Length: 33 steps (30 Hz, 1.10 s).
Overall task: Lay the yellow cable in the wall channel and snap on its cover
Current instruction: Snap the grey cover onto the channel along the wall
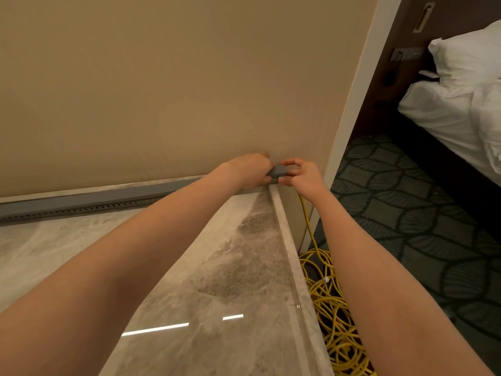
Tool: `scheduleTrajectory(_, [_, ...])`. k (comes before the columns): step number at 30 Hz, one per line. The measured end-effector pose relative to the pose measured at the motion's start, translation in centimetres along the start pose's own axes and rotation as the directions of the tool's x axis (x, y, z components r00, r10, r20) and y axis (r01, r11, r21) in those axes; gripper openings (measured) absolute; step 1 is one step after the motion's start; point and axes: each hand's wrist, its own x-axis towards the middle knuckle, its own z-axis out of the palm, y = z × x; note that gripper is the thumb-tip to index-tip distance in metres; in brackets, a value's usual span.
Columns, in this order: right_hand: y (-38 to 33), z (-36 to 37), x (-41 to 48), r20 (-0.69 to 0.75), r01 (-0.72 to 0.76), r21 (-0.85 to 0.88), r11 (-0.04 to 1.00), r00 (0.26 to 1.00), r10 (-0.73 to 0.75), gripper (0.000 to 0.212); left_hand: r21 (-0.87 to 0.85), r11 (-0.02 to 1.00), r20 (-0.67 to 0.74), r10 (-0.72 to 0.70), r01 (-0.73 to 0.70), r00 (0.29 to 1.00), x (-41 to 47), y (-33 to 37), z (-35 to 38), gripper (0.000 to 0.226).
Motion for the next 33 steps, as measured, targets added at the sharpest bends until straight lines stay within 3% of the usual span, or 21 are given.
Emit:
scheduleTrajectory(7, [-0.8,-0.5,-0.4,0.123,0.043,-0.072,0.997,0.992,-0.034,0.050,-0.011,0.999,0.020,-0.043,0.043,0.999,0.1,0.8,-0.1,0.039])
scheduleTrajectory(19, [0.0,0.4,0.2,-0.019,0.047,-0.268,0.962,0.998,-0.054,0.047,-0.038,0.997,0.026,-0.063,0.064,0.998,-0.8,-0.3,0.4,0.035])
scheduleTrajectory(25, [-0.5,0.0,0.0,0.018,0.039,-0.358,0.933,0.999,-0.035,0.050,-0.019,0.999,-0.031,-0.051,0.051,0.998,-1.6,-0.3,1.0,0.039])
scheduleTrajectory(29, [-0.9,-0.2,-0.4,0.056,0.043,-0.276,0.960,0.998,-0.029,0.061,-0.113,0.993,-0.048,-0.045,0.040,0.998,-1.9,-0.8,1.0,0.038])
scheduleTrajectory(33, [-1.5,0.6,-0.6,0.062,0.069,-0.261,0.963,0.997,-0.055,0.057,-0.172,0.983,-0.009,-0.062,0.059,0.998,-1.9,-1.2,0.7,0.042])
